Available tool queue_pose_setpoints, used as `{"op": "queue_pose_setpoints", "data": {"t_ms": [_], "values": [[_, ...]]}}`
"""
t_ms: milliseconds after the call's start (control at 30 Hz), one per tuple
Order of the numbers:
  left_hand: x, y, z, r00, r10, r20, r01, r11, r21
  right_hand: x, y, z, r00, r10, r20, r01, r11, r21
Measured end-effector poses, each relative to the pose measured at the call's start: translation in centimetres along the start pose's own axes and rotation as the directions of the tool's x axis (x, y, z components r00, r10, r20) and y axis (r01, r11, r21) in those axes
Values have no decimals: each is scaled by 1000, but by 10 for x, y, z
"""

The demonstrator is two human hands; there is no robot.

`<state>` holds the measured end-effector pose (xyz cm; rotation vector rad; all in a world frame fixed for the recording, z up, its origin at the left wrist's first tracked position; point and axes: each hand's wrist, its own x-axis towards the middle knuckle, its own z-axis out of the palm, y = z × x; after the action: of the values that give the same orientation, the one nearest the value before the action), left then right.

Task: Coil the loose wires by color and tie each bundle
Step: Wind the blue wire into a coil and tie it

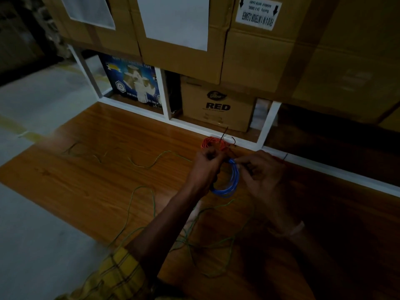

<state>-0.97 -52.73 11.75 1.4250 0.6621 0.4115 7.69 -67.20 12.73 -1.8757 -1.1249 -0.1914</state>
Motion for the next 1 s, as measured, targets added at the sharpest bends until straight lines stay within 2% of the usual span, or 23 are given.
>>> {"op": "queue_pose_setpoints", "data": {"t_ms": [100,233,300,400,533,600,767,1000], "values": [[-1,0,1,1000,4,3,-4,1000,14,4,-7,-7,983,182,-8,-172,944,282],[-5,5,3,999,33,10,-33,999,-12,5,-7,-9,916,401,21,-356,787,503],[-8,9,5,998,65,6,-65,998,-11,7,-4,-9,872,488,49,-406,663,629],[-11,12,8,997,83,-5,-83,996,-11,11,-5,-10,816,569,103,-446,506,738],[-10,8,11,995,100,-29,-99,995,30,13,-3,-13,776,587,230,-482,318,816],[-10,8,12,992,114,-61,-111,993,49,11,-4,-15,792,549,267,-488,305,818],[-15,12,13,978,196,-66,-194,980,31,8,-14,-19,845,468,259,-478,444,758],[-29,16,9,965,232,-118,-242,967,-77,13,-34,-23,814,502,293,-542,472,696]]}}
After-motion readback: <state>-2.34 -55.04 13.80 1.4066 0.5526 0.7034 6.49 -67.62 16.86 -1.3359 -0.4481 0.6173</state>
